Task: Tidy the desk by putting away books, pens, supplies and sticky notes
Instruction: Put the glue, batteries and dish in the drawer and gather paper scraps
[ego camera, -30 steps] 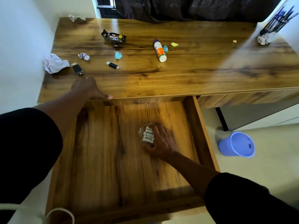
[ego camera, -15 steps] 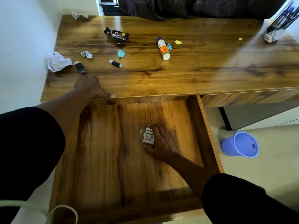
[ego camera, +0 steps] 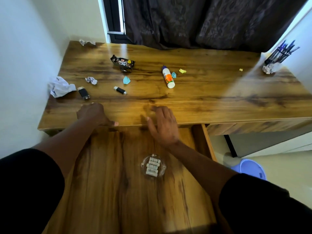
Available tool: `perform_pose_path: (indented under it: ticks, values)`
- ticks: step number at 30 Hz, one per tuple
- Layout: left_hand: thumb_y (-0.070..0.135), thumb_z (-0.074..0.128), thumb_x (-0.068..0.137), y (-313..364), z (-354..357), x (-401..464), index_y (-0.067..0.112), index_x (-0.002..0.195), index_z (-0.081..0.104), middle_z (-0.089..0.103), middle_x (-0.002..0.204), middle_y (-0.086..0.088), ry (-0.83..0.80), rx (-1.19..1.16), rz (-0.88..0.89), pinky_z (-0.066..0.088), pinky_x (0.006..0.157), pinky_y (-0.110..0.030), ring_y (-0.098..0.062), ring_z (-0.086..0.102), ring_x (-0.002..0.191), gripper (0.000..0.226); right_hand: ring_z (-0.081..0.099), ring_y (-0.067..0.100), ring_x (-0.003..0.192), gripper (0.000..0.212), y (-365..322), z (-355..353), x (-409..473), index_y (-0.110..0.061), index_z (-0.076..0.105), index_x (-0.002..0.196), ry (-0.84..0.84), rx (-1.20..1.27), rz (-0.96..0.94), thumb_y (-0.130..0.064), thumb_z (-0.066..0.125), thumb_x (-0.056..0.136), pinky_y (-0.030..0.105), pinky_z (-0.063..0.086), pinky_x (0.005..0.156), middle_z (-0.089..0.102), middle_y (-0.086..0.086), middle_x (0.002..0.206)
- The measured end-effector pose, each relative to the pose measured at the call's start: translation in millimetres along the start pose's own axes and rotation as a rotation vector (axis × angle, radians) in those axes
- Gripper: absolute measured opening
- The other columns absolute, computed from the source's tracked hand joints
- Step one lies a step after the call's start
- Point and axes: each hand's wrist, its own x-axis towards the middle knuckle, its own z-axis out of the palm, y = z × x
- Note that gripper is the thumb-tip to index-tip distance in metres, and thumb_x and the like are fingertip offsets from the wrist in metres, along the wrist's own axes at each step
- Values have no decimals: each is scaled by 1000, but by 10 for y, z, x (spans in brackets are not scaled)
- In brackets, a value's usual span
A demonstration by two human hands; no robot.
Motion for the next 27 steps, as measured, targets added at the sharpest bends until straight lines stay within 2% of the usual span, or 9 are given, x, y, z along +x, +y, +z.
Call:
perform_pose_path:
  ticks: [3, 8, 11, 13, 17, 20, 23, 25, 27]
  values:
    - [92, 74, 38, -16, 38, 47, 14, 126, 56, 55, 142, -15, -4, -10, -21, 48, 102, -50, -39, 50, 131, 119, 51, 23, 111, 39, 127, 59, 531, -19, 58, 129, 57, 17, 90, -42, 53, 97, 37, 47, 90, 57, 6, 123]
    - [85, 80, 44, 9, 87, 55, 11, 138, 47, 47, 151, -19, 19, -23, -70, 45, 106, -51, -40, 40, 141, 123, 51, 33, 115, 48, 505, 137, 1337, -15, 55, 135, 4, -175, 308, -28, 63, 89, 45, 49, 91, 54, 15, 129]
    - [88, 79, 36, 4, 118, 98, 11, 143, 43, 43, 153, -22, 7, -34, -114, 44, 107, -51, -40, 42, 140, 137, 50, 35, 118, 57, 688, 169, 1721, -13, 50, 135, -34, -221, 445, -26, 70, 84, 45, 48, 90, 52, 15, 131]
    - [90, 78, 31, -2, 138, 146, 11, 146, 40, 42, 153, -23, 3, -40, -127, 44, 107, -52, -41, 43, 139, 144, 48, 34, 121, 57, 798, 215, 1900, -14, 48, 136, -89, -246, 492, -22, 73, 85, 45, 48, 92, 50, 15, 133]
    - [86, 79, 40, 20, 135, 149, 5, 155, 25, 35, 157, -26, -1, -17, -107, 38, 113, -55, -43, 34, 145, 151, 51, 33, 122, 61, 918, 309, 2077, -16, 47, 138, -150, -247, 556, -23, 78, 86, 44, 50, 92, 52, 15, 133]
    - [83, 80, 46, 47, 101, 136, 3, 156, 21, 33, 158, -28, -17, 1, -91, 36, 114, -56, -44, 30, 147, 149, 56, 32, 117, 64, 942, 369, 2091, -17, 46, 137, -135, -257, 591, -22, 81, 84, 43, 51, 87, 56, 15, 129]
    - [81, 81, 49, 68, 61, 103, 3, 157, 20, 30, 160, -26, -47, -3, -97, 34, 116, -57, -44, 25, 150, 147, 62, 29, 111, 59, 935, 365, 2044, -17, 48, 132, -96, -146, 679, -23, 79, 82, 36, 49, 83, 62, 9, 121]
    - [79, 81, 52, 71, 40, 70, 3, 156, 22, 30, 161, -24, -53, 3, -90, 33, 116, -57, -44, 23, 151, 142, 63, 24, 106, 61, 875, 332, 1975, -17, 49, 134, -81, 22, 777, -30, 78, 82, 32, 48, 82, 63, 4, 115]
    - [78, 81, 55, 72, 17, 43, 3, 153, 29, 33, 160, -22, -37, 14, -65, 35, 115, -57, -45, 25, 150, 134, 65, 23, 106, 57, 774, 319, 1864, -20, 53, 127, -53, 204, 875, -36, 77, 79, 32, 53, 85, 66, 1, 115]
